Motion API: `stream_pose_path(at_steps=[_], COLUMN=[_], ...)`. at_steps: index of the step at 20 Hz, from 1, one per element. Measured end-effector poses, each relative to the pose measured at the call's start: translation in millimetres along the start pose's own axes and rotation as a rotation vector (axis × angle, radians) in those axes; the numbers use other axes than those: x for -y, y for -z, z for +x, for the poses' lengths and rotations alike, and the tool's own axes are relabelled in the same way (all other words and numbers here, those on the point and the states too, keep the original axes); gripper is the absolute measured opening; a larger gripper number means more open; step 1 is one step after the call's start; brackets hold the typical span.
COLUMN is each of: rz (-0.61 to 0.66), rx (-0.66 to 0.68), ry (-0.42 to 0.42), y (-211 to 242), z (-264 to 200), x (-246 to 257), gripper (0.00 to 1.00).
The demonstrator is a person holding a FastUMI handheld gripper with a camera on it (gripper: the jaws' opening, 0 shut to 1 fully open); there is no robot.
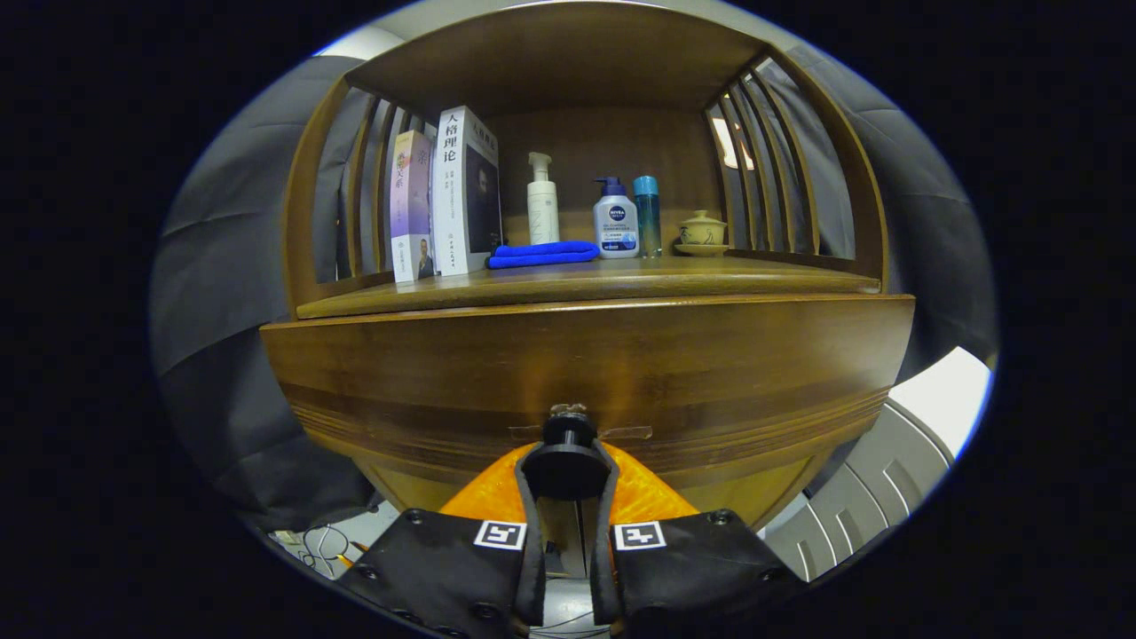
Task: Pull open the drawer, take out the items inside it, and place them on the countertop above the cabinet.
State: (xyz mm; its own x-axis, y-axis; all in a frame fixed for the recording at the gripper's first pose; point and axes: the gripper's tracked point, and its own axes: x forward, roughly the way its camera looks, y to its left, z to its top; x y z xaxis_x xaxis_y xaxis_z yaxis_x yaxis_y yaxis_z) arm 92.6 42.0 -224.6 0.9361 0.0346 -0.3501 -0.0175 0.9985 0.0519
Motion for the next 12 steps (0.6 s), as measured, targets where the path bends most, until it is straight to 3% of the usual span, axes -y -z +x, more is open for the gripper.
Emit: stream_pose_path(at_steps=[12], rz=[-0.026], rx=[-0.004], ry=[-0.005], y=[17], z=[-56], x=[-3], gripper=[0.22])
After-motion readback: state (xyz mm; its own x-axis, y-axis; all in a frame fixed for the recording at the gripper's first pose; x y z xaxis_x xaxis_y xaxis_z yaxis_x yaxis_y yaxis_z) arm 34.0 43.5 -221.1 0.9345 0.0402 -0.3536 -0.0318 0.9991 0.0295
